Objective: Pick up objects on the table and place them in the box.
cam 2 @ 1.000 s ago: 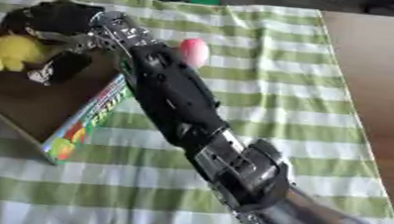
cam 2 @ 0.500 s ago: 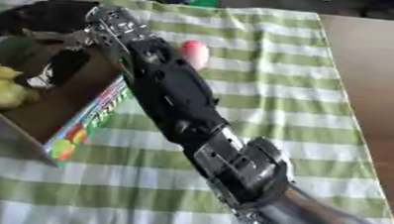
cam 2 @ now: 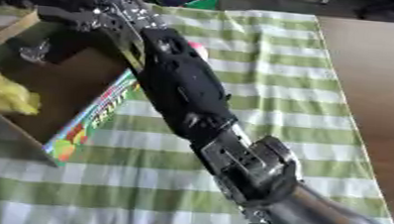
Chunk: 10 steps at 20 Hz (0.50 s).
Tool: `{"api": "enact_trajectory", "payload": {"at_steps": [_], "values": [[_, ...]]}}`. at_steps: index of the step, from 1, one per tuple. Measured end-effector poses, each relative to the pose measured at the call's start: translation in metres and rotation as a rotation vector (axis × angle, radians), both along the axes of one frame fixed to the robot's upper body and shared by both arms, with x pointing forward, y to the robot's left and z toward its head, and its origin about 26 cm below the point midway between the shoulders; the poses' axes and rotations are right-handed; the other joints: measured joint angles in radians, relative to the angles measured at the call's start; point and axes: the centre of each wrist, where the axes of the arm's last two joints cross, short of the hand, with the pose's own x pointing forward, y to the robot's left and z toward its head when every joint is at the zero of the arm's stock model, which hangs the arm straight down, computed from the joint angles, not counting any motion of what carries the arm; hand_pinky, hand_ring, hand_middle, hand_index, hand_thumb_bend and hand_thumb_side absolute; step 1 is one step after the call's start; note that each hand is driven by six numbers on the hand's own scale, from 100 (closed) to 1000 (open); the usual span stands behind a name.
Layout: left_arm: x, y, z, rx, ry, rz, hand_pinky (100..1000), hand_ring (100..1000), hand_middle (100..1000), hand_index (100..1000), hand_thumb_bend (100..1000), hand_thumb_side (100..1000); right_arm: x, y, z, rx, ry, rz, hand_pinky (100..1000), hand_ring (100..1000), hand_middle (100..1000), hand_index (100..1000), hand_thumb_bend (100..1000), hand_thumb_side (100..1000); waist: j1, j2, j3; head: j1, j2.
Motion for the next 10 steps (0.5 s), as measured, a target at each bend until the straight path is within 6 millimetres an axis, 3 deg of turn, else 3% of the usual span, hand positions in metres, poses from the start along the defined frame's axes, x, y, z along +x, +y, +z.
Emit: {"api": "enact_trajectory", "payload": {"at_steps": [7,10], "values": [[-0.003,0.004,-0.004,0.001,0.018,0.024,550,732,662,729,100,980,-0.006,-0.053,0.038,0.086,0.032,-0.034,832,892,915,1000,100,832,0.007,-0.010,-0.036,0.057,0.015],[-0.004,0.005,-0.005,0.003,0.023,0.033,550,732,662,729,100,981,-0.008,-0.081,0.044,0.099,0.057,-0.077,833,894,916,1000,113,842,0.012,-0.014,-0.051,0.076,0.016]]}}
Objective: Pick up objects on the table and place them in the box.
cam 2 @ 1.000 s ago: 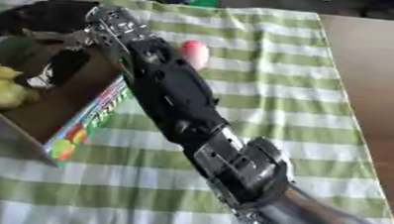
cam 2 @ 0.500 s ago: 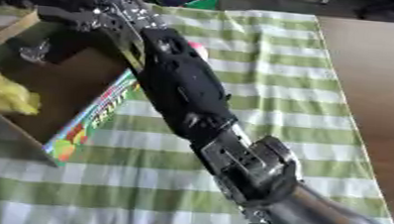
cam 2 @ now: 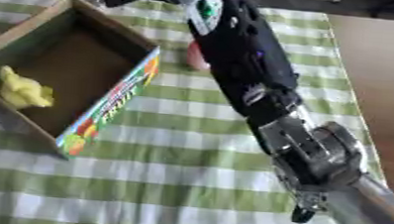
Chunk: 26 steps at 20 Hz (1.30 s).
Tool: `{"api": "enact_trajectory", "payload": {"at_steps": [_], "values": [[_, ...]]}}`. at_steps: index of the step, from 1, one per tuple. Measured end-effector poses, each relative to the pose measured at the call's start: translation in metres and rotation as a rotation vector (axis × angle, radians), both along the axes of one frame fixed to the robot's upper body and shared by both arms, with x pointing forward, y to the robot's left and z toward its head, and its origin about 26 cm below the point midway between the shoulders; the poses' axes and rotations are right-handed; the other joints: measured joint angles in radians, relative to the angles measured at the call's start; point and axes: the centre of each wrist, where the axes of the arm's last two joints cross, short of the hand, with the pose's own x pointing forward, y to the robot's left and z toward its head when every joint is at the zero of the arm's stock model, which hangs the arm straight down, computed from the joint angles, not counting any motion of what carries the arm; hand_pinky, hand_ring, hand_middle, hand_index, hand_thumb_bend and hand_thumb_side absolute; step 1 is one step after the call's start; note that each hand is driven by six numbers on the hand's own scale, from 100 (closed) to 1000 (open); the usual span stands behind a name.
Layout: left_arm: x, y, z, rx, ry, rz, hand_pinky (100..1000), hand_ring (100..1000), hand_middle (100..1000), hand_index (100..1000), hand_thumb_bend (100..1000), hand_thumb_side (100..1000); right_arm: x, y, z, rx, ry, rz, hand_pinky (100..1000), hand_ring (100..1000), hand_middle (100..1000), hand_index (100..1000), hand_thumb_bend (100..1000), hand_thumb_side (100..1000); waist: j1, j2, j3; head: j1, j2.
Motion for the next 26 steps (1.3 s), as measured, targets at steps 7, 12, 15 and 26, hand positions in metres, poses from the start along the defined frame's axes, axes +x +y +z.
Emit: {"api": "enact_trajectory", "payload": {"at_steps": [7,12,15,26], "values": [[-0.002,0.002,-0.002,0.003,0.010,0.015,551,733,662,729,100,983,-0.004,-0.064,-0.002,-0.046,0.039,-0.121,832,911,932,1000,255,860,0.007,-0.002,-0.026,0.025,0.007],[-0.003,0.004,-0.003,0.005,0.013,0.026,551,734,663,729,100,984,-0.008,-0.106,-0.014,-0.086,0.068,-0.206,830,912,928,1000,265,854,0.011,-0.002,-0.039,0.038,0.008],[-0.003,0.004,-0.003,0.005,0.012,0.030,551,734,663,729,100,982,-0.011,-0.127,-0.021,-0.106,0.086,-0.247,831,911,917,1000,266,843,0.012,-0.002,-0.046,0.043,0.009],[-0.003,0.003,-0.003,0.002,0.010,0.030,552,735,663,728,100,980,-0.010,-0.149,-0.043,-0.142,0.171,-0.298,833,895,888,1000,264,822,0.026,0.005,-0.043,0.019,0.014]]}}
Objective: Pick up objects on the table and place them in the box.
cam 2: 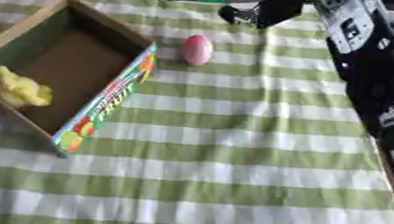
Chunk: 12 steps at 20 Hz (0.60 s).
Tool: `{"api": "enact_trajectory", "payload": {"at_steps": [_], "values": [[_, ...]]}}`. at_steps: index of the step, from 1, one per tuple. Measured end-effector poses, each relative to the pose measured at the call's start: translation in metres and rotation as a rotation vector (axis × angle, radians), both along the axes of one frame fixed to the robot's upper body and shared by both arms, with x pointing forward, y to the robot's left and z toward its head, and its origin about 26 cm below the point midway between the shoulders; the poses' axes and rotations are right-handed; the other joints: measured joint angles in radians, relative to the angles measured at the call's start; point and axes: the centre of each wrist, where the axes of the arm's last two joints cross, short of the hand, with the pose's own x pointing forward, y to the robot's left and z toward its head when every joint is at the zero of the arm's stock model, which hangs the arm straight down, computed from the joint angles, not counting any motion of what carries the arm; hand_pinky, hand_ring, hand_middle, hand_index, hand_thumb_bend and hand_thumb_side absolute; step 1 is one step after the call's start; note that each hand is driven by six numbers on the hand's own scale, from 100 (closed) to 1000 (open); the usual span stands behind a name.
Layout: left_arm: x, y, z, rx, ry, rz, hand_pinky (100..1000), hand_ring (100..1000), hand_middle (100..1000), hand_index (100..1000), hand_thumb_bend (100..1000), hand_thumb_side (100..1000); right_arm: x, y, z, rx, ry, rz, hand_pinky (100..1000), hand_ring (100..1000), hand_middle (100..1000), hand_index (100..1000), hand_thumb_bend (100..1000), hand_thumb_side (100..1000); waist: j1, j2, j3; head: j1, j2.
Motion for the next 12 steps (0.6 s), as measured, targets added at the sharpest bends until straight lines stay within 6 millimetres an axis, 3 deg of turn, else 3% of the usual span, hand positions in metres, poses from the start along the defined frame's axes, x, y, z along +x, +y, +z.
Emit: {"api": "enact_trajectory", "payload": {"at_steps": [12], "values": [[0.001,-0.001,0.000,0.001,-0.005,-0.009,553,736,665,729,100,979,0.016,0.000,-0.025,-0.026,0.091,-0.068,834,893,886,1000,277,837,0.007,0.019,0.013,-0.013,-0.016]]}}
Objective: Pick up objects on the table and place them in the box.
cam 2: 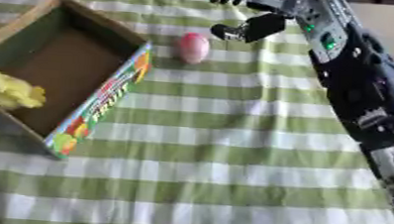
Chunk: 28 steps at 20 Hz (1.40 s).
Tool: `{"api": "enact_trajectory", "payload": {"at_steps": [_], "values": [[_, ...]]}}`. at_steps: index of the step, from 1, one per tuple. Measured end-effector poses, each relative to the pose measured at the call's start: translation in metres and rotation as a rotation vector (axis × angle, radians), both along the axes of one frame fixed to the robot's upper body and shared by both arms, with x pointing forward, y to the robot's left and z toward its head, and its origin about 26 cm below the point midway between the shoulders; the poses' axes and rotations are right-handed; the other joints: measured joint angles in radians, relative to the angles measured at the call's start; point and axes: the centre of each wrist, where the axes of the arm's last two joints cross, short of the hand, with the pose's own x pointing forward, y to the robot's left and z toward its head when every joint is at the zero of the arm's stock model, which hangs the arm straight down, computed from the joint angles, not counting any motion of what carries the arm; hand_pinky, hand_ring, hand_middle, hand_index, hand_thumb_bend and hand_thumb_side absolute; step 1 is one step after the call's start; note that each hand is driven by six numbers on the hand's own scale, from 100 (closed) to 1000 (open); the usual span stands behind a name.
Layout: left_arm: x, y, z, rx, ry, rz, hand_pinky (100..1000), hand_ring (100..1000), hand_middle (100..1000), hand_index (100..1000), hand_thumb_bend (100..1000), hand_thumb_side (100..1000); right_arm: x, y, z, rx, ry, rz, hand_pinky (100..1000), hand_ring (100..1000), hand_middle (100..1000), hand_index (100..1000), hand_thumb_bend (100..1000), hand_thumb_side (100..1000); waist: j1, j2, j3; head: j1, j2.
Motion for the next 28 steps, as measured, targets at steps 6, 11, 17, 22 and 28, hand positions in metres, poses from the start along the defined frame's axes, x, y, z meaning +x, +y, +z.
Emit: {"api": "enact_trajectory", "payload": {"at_steps": [6,11,17,22,28], "values": [[0.001,-0.001,0.002,0.000,-0.013,-0.002,554,738,666,729,100,978,0.005,0.004,-0.011,-0.021,0.018,-0.006,830,890,884,1000,273,846,0.000,0.004,0.005,-0.008,-0.022],[0.002,-0.001,0.004,0.000,-0.017,-0.004,554,741,666,729,100,983,0.008,0.007,-0.020,-0.042,0.024,-0.008,829,885,880,1000,271,849,-0.002,0.004,0.011,-0.020,-0.044],[0.002,-0.003,0.002,-0.007,-0.015,-0.007,555,742,666,728,100,985,0.013,0.012,-0.032,-0.063,0.039,-0.010,828,885,878,1000,280,847,-0.003,0.007,0.017,-0.027,-0.054],[0.003,-0.003,0.003,-0.006,-0.016,-0.011,555,743,666,728,100,988,0.015,0.016,-0.038,-0.083,0.044,-0.011,822,885,875,1000,285,843,-0.008,0.012,0.019,-0.029,-0.054],[0.004,-0.004,0.004,-0.006,-0.017,-0.014,555,744,666,728,100,992,0.019,0.016,-0.045,-0.103,0.036,-0.033,814,875,867,1000,278,838,-0.009,0.018,0.026,-0.034,-0.054]]}}
